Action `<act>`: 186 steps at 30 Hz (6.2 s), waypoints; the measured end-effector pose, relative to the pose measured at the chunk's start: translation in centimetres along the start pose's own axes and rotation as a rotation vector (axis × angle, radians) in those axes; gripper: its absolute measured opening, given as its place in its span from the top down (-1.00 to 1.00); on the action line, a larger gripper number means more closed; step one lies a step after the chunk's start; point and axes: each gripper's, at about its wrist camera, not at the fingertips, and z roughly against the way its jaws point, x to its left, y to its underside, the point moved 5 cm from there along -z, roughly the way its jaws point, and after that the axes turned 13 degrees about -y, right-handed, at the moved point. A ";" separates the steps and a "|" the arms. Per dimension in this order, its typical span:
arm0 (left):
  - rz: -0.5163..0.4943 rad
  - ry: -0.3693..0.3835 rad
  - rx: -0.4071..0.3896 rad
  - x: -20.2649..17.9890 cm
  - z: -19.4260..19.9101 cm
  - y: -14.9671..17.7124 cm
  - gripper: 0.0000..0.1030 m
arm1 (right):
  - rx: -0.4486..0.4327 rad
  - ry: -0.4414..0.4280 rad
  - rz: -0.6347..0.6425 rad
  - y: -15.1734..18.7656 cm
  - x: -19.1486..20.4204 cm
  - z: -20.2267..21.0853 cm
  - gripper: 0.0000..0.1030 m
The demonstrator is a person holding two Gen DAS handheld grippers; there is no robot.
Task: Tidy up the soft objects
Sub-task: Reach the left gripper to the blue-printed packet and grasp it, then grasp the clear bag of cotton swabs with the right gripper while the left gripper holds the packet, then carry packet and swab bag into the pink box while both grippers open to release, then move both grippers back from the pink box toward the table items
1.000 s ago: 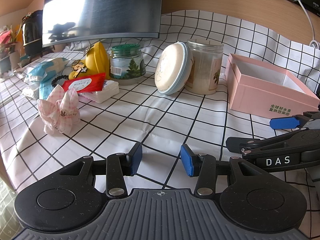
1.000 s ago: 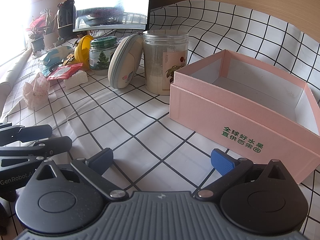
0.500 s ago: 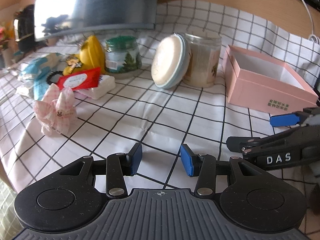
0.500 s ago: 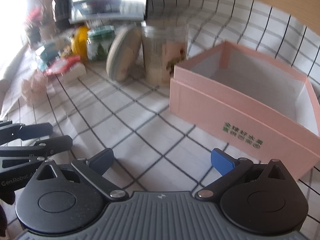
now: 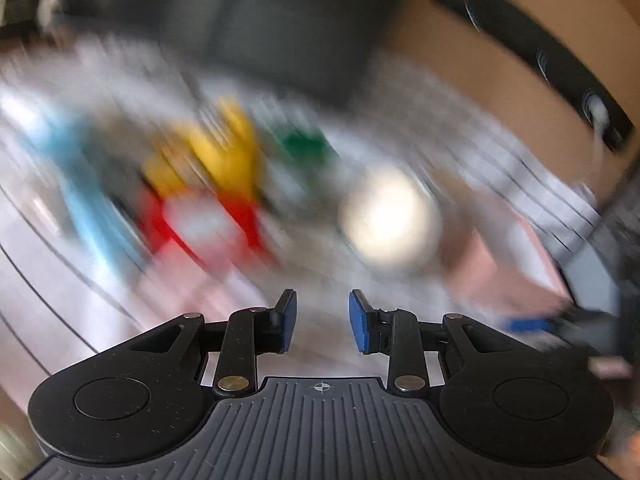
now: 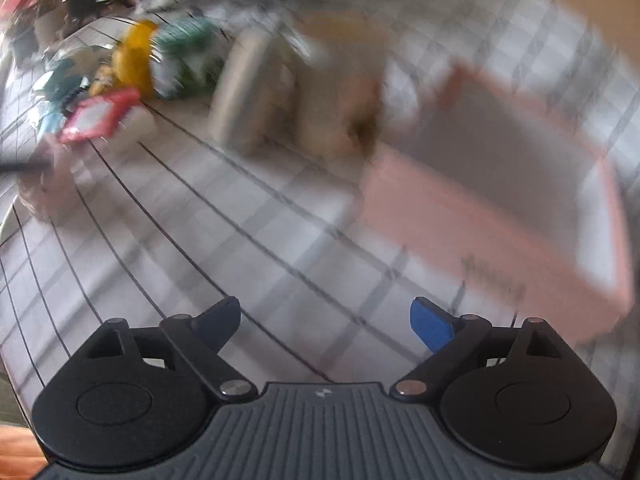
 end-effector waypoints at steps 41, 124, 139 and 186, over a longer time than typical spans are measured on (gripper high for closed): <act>-0.030 -0.031 0.092 18.0 -12.1 -10.9 -0.11 | -0.210 0.024 0.083 -17.5 18.1 -2.0 -0.80; 0.091 -0.046 -0.010 18.6 -4.8 -19.1 -0.11 | -0.145 -0.214 0.216 -29.1 20.4 -1.6 -0.36; -0.111 0.112 0.000 1.9 -5.3 -20.8 -0.11 | -0.239 0.030 0.082 -22.7 6.6 9.7 -0.36; -0.355 0.422 0.153 -32.5 -11.2 -5.2 -0.12 | -0.384 0.059 -0.607 -5.2 -22.6 10.4 -0.39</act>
